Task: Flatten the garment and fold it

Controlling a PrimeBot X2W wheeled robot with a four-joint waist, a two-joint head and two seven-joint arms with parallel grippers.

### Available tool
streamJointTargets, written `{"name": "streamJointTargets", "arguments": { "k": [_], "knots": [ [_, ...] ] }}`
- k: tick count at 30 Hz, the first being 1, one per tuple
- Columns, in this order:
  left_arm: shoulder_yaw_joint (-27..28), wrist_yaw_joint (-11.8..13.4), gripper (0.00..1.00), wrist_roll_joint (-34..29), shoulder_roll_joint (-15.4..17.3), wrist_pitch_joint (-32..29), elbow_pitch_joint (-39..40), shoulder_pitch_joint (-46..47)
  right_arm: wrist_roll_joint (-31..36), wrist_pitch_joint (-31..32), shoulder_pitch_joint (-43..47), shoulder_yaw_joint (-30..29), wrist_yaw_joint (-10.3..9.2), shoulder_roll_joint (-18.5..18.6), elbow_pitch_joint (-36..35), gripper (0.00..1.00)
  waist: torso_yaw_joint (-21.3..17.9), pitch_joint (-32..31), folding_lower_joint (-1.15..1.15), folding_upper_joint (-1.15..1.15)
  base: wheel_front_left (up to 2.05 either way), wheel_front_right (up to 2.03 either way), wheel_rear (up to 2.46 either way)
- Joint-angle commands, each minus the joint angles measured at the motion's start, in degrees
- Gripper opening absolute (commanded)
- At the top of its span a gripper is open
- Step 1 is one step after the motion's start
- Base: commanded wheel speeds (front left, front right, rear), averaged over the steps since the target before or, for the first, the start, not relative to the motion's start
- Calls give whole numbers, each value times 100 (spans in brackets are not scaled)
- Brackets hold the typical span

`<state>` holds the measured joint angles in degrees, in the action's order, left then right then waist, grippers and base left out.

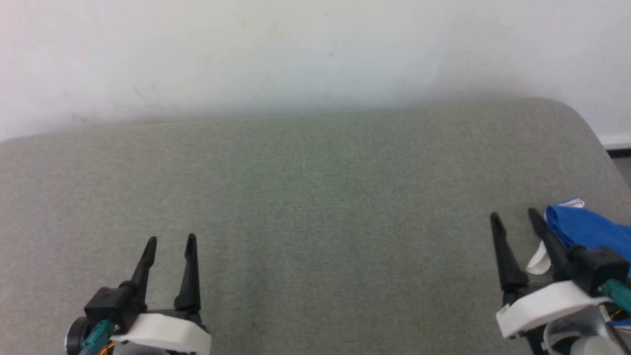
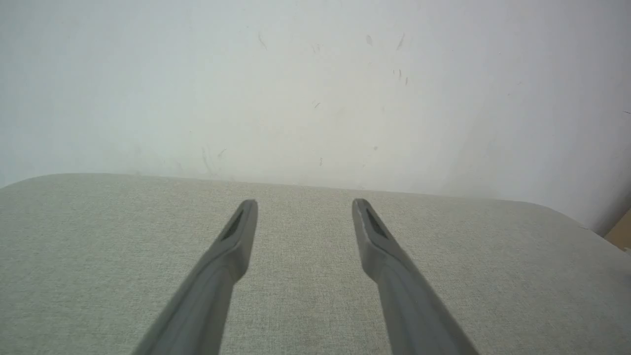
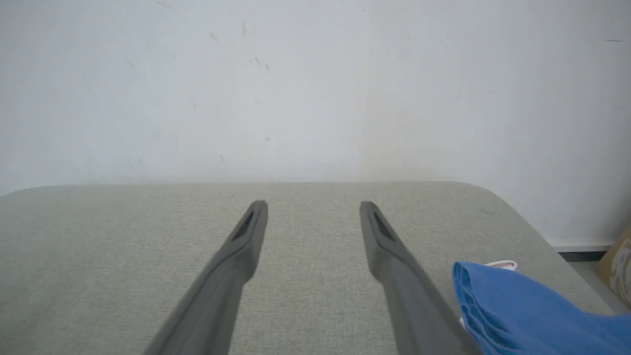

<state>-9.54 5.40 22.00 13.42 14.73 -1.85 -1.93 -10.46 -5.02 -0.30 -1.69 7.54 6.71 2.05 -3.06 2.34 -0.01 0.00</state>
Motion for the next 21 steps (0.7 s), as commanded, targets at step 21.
{"name": "streamJointTargets", "arguments": {
  "k": [21],
  "knots": [
    [415, -112, 100, -271, -2, 27, -374, -636, 367, 138, 1055, 432, -5, -380, -676, 100, 359, -733, 1, 0, 0, 0, 0]
  ]
}}
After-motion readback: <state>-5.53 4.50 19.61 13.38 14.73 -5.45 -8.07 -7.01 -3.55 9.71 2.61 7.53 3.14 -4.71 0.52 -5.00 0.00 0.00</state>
